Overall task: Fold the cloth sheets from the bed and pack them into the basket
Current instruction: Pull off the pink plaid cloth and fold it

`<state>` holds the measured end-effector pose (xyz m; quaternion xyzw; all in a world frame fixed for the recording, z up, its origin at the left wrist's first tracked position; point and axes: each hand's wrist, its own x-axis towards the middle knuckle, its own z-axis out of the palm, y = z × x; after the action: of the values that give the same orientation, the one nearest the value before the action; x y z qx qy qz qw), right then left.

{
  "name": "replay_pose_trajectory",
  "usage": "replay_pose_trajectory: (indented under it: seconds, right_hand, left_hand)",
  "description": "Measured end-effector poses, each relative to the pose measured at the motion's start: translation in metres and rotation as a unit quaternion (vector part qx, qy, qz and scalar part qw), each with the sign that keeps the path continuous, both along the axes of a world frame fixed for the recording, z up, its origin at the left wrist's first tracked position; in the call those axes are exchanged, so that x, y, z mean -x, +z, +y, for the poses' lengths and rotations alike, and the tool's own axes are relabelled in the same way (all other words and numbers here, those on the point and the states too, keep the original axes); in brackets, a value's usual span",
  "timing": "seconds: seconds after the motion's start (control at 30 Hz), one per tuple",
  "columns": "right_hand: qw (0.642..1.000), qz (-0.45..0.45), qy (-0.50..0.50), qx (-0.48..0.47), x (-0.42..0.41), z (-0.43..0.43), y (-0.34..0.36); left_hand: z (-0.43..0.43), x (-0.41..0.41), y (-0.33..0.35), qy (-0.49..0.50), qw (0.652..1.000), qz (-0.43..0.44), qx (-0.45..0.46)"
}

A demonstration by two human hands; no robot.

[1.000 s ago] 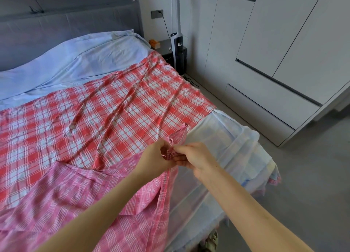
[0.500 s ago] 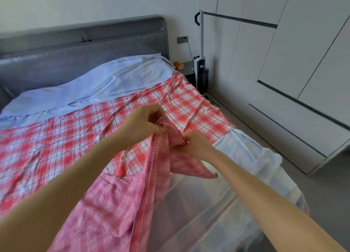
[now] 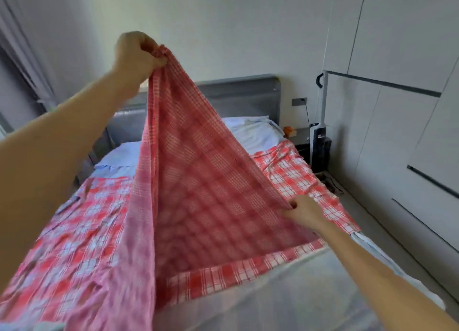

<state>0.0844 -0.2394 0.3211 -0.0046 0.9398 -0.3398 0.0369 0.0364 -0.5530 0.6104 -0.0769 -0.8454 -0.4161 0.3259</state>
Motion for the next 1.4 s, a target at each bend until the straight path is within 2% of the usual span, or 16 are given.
replay_pose_trajectory:
  seconds: [0.1,0.2,0.37,0.47,0.6,0.7,0.8,0.87,0.9,0.93,1.0,1.07,1.13,1.2,1.3,1.4]
  right_hand:
    - [0.998,0.012,0.017,-0.054,0.021,0.019,0.029]
    - [0.988,0.109,-0.023,-0.109,0.051,0.033,0.076]
    - [0.908,0.385,-0.168,0.001,0.109,0.032,0.233]
    - [0.871,0.46,-0.175,-0.001,0.138,0.022,0.302]
    - [0.89,0.435,-0.139,-0.004,0.17,0.019,0.353]
    - [0.904,0.379,-0.011,0.199,0.177,0.02,0.391]
    - [0.852,0.291,0.156,0.405,0.178,0.029,0.425]
    - [0.809,0.289,0.216,0.464,0.188,0.033,0.44]
    - [0.805,0.285,0.216,0.474,0.197,0.032,0.443]
    - [0.816,0.276,0.198,0.468,0.21,0.028,0.442]
    - [0.88,0.271,0.116,0.371,0.249,0.012,0.427]
    - [0.95,0.282,0.012,0.136,0.298,-0.005,0.396]
    - [0.965,0.24,-0.056,-0.09,0.337,-0.028,0.358]
    - [0.947,0.239,-0.128,-0.173,0.357,-0.047,0.341]
    - [0.904,0.374,-0.202,-0.039,0.366,-0.066,0.373]
    - [0.815,0.51,-0.212,0.177,0.352,-0.066,0.439]
  left_hand:
    - [-0.022,-0.004,0.029,0.055,0.998,0.035,-0.002]
    - [-0.049,-0.008,0.055,0.098,0.991,0.086,-0.019]
    - [-0.116,-0.013,0.11,0.15,0.969,0.185,-0.071]
    - [-0.185,0.017,0.128,0.174,0.965,0.181,-0.076]
    - [-0.173,-0.005,0.129,0.164,0.968,0.13,-0.141]
    - [-0.187,0.003,0.14,0.152,0.963,0.077,-0.207]
    - [-0.215,0.009,0.166,0.063,0.963,0.019,-0.262]
    - [-0.226,0.016,0.182,0.012,0.959,-0.01,-0.282]
    - [-0.226,0.021,0.185,0.002,0.956,-0.027,-0.293]
    - [-0.222,0.028,0.183,0.0,0.95,-0.042,-0.308]
    - [-0.222,0.055,0.166,0.027,0.941,-0.082,-0.327]
    - [-0.225,0.095,0.133,0.066,0.932,-0.118,-0.337]
    - [-0.224,0.139,0.094,0.1,0.92,-0.127,-0.356]
    - [-0.216,0.171,0.07,0.144,0.912,-0.099,-0.37]
    - [-0.22,0.197,0.087,0.17,0.91,0.03,-0.376]
    - [-0.226,0.192,0.148,0.068,0.894,0.192,-0.398]
